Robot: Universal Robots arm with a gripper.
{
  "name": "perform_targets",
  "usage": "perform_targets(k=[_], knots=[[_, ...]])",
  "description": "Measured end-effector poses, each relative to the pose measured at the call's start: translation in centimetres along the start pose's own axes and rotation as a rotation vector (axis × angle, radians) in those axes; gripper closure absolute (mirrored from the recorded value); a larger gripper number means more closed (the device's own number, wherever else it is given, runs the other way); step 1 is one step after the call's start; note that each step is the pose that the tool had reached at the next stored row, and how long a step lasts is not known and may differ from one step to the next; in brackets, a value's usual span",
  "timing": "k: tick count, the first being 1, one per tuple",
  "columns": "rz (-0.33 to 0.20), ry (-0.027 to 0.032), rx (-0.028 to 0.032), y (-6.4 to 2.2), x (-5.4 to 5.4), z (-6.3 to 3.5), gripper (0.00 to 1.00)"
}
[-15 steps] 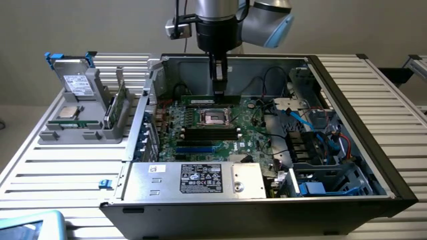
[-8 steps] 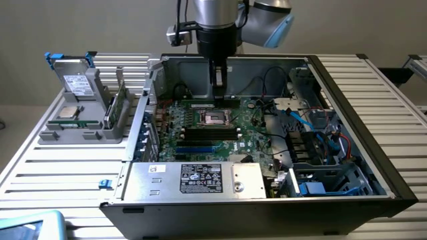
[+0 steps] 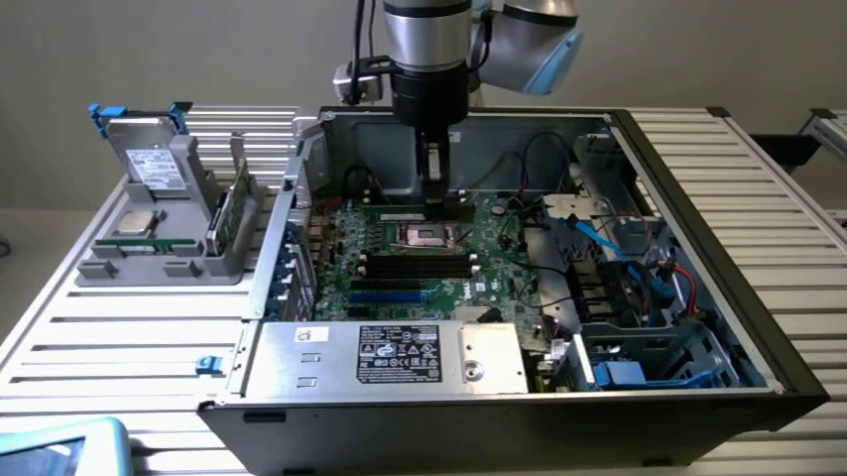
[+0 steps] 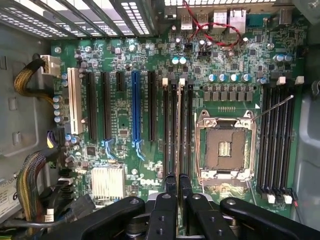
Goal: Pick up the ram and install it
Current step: 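Insert the ram into the slot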
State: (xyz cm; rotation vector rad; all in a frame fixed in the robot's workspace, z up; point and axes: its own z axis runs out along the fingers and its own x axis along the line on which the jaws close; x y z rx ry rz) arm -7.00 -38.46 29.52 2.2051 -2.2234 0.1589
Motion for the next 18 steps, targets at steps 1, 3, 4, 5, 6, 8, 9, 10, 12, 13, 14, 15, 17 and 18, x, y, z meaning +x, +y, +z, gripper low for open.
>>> perform_targets(k=[1, 3, 4, 5, 6, 8, 9, 10, 12, 13, 14, 15, 17, 18], knots=[[0.000, -0.0001, -0.0008, 0.00, 0.0, 0.19, 0.86], [-0.001, 0.0000, -0.0037, -0.05, 0.0, 0.54, 0.86], [-0.001, -0.0001, -0.0046, -0.06, -0.1, 0.71, 0.86], [-0.001, 0.0000, -0.0053, -0.06, -0.1, 0.90, 0.86], [-0.002, -0.0001, -0.0057, -0.05, -0.1, 1.08, 0.86], [-0.002, -0.0002, -0.0062, -0.03, -0.1, 1.45, 0.86], [-0.002, -0.0002, -0.0066, -0.03, 0.0, 1.63, 0.86], [-0.002, -0.0001, -0.0068, -0.04, 0.0, 1.79, 0.86], [-0.002, 0.0000, -0.0072, -0.04, 0.2, 2.09, 0.86], [-0.002, 0.0000, -0.0079, -0.05, 0.2, 2.23, 0.86], [-0.002, -0.0001, -0.0092, -0.06, 0.2, 2.38, 0.86], [-0.002, 0.0000, -0.0105, -0.05, 0.2, 2.56, 0.86], [-0.002, 0.0002, -0.0133, -0.02, 0.2, 2.87, 0.86], [-0.003, 0.0002, -0.0150, -0.03, 0.2, 2.99, 0.86]])
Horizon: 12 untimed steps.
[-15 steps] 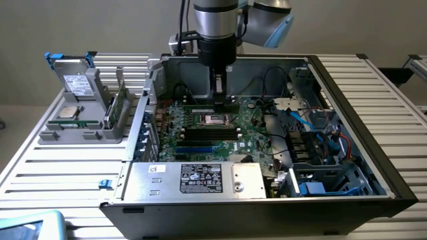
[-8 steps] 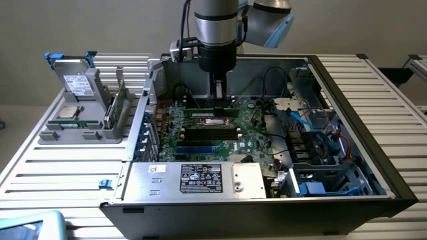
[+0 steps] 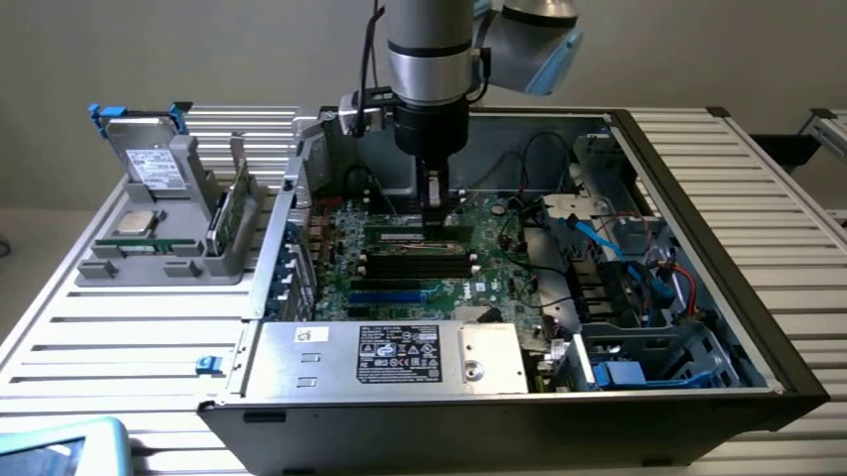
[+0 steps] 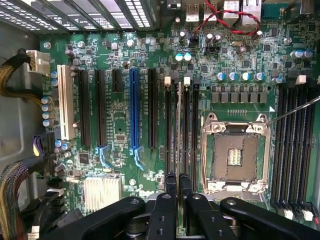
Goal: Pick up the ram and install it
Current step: 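Insert the ram into the slot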
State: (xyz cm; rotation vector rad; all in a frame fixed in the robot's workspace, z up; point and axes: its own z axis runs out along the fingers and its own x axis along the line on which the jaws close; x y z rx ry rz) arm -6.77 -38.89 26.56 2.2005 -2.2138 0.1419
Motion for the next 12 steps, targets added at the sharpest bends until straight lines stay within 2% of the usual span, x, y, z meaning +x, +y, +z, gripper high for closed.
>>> perform_targets(k=[6, 10, 12], knots=[[0.000, 0.0002, -0.0013, 0.00, -0.01, 0.07, 0.86], [-0.001, 0.0122, -0.0030, -0.08, -0.02, 0.31, 0.86], [-0.001, 0.0154, -0.0041, -0.12, -0.04, 0.50, 0.86]])
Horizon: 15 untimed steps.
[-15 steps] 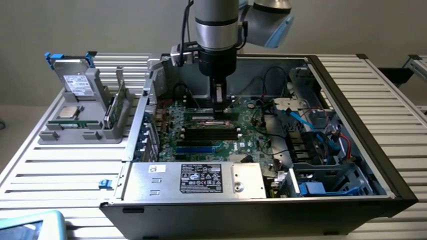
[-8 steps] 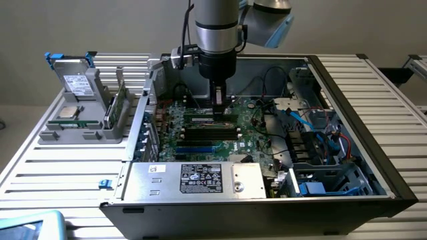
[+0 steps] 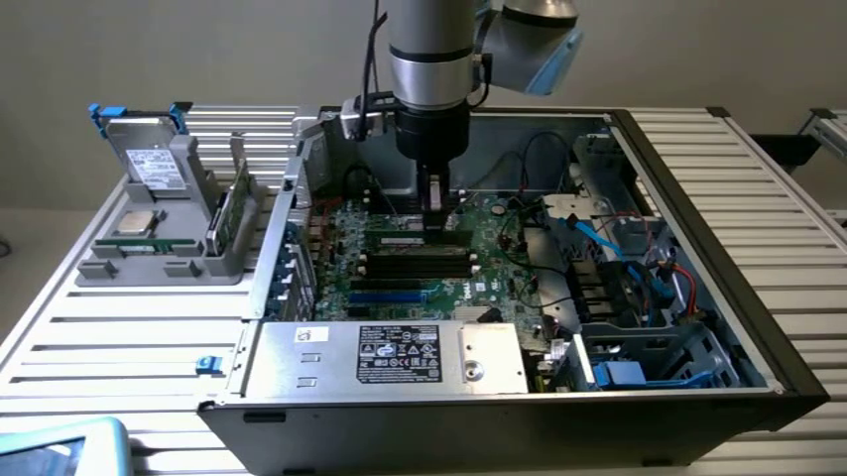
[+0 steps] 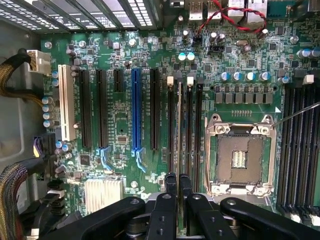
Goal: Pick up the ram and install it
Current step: 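Insert the ram into the slot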
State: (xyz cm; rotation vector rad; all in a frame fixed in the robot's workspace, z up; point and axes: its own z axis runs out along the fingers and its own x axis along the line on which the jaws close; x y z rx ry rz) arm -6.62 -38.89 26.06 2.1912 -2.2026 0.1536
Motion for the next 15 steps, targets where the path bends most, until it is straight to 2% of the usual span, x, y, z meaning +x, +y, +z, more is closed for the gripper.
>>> perform_targets(k=[6, 13, 14, 15], knots=[[-0.001, 0.0013, -0.0001, 0.00, 0.03, 0.82, 0.86], [-0.002, 0.0011, -0.0001, 0.01, 0.23, 0.96, 0.86], [-0.002, 0.0009, -0.0003, 0.01, 0.24, 0.98, 0.86], [-0.002, -0.0030, -0.0001, 0.01, 0.29, 1.01, 0.86]])
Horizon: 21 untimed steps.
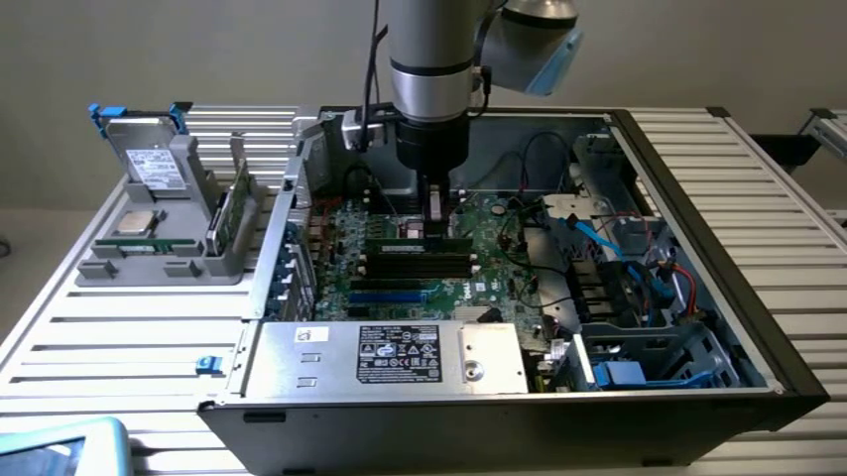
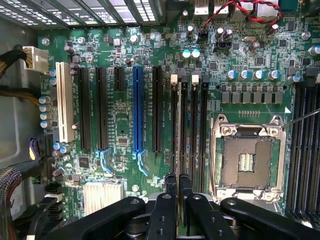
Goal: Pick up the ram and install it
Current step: 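Insert the ram into the slot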
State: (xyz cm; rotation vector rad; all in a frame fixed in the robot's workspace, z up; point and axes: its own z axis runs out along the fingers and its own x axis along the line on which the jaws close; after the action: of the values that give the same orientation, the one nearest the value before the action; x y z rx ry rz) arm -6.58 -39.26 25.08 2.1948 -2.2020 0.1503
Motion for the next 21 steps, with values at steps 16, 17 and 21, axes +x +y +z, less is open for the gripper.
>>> perform_targets(k=[16, 17, 21], knots=[[-0.003, -0.0135, 0.0013, 0.06, 0.5, 1.20, 0.86], [-0.005, -0.0140, 0.0015, 0.06, 0.5, 1.21, 0.86], [-0.007, -0.0142, 0.0016, 0.06, 0.5, 1.22, 0.86]])
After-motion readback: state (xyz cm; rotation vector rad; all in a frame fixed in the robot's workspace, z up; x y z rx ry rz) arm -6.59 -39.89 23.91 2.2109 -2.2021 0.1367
